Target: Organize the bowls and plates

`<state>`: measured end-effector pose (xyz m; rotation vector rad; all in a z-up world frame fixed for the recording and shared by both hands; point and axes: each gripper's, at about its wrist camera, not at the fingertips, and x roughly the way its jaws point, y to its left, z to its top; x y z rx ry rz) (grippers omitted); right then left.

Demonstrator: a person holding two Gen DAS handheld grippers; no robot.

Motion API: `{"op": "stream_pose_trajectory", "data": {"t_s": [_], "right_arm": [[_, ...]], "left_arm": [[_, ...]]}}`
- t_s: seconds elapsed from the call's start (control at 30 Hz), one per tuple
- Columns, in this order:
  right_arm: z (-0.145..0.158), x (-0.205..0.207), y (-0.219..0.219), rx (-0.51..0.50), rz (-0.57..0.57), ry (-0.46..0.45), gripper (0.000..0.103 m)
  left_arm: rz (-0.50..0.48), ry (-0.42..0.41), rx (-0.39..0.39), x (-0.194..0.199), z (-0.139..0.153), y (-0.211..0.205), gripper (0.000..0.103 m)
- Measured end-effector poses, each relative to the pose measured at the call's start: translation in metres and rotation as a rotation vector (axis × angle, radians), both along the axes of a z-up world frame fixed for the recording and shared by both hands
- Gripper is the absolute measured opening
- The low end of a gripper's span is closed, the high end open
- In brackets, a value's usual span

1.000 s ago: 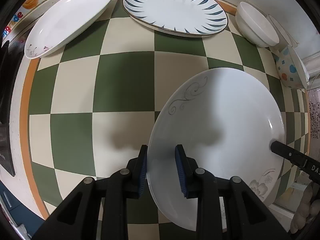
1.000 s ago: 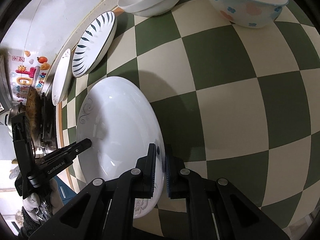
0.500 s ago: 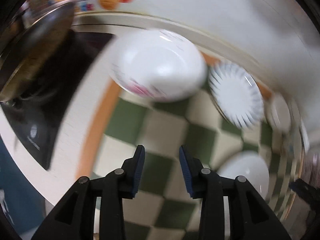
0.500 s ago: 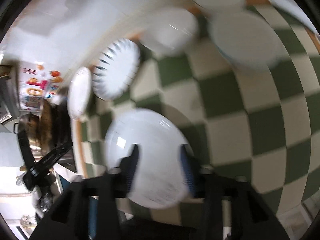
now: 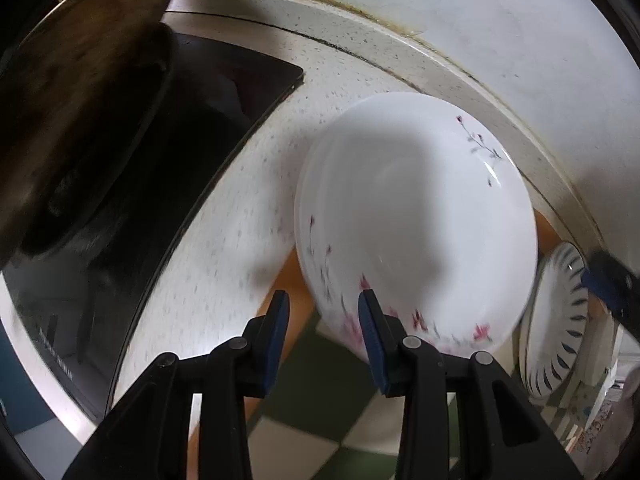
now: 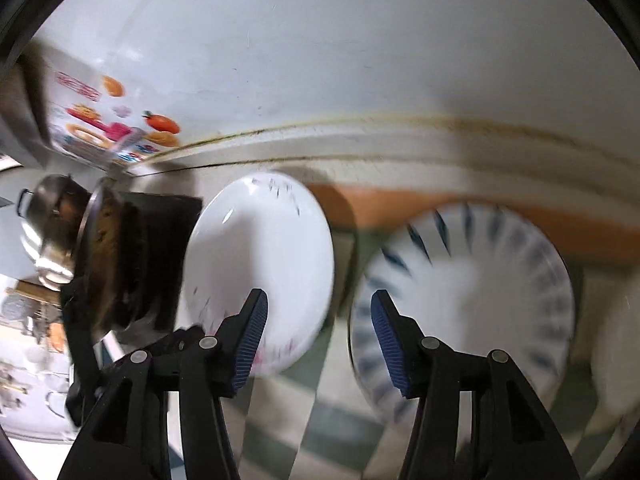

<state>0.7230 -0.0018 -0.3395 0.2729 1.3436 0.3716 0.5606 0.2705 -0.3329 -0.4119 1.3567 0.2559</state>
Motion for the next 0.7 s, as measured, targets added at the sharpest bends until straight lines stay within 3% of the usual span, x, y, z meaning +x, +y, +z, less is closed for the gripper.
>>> {"op": "stream_pose_trajectory", "data": {"t_s": [0.17, 0.27, 0.4, 0.47, 0.7], "right_arm": [[-0.035, 0.047, 0.023, -0.083, 0.034, 0.016, 0.05], [-0.054, 0.062, 0.026, -0.069, 0.042, 0.044, 0.035], [-0.07, 0.07, 0.032, -0.026, 0.055, 0.07, 0.03], [-0.076, 0.071, 0.037, -0.005, 0.063, 0.078, 0.015], [-0.074, 0.062, 0.036, -0.016, 0.067, 0.034, 0.013]], "left_arm": [[-0.023, 0.024, 0.002, 0.021, -0.016, -0.001, 0.033], [-0.033, 0.024, 0.015, 0.03, -0.021, -0.001, 0.033], [-0.03, 0.001, 0.014, 0.036, -0.023, 0.003, 0.032], [-0.031, -0.015, 0.019, 0.038, -0.022, 0.005, 0.029], [-0.034, -0.047, 0.011, 0.032, -0.013, 0.008, 0.026]]}}
